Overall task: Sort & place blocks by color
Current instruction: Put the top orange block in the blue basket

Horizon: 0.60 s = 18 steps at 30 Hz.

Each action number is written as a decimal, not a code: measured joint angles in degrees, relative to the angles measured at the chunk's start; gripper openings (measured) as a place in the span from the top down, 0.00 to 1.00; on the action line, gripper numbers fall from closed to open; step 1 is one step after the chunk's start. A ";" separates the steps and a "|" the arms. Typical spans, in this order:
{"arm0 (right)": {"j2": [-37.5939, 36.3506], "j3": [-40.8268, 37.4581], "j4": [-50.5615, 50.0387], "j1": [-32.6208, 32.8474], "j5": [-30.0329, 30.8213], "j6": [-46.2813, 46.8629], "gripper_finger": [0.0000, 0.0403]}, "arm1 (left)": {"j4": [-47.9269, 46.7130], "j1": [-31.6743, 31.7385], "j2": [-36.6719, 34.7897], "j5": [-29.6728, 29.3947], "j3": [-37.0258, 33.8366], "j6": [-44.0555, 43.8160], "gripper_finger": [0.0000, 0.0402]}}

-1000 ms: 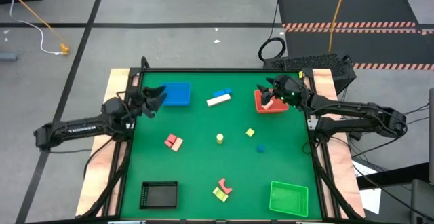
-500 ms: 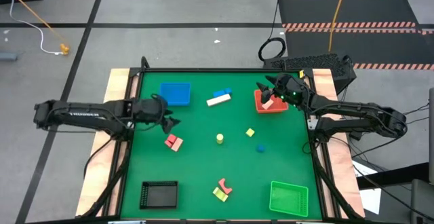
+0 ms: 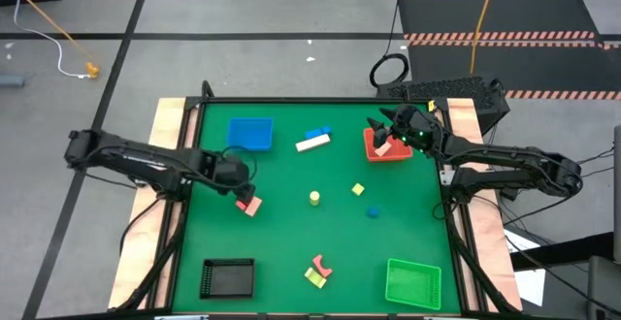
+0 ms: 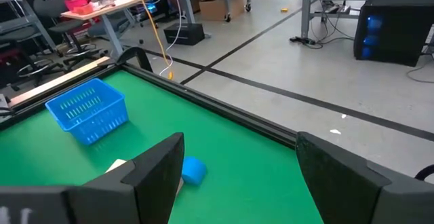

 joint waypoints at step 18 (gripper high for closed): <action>0.00 0.00 0.00 0.02 0.00 0.00 0.32 | 7.16 -2.38 13.98 -1.86 -0.02 -1.74 0.20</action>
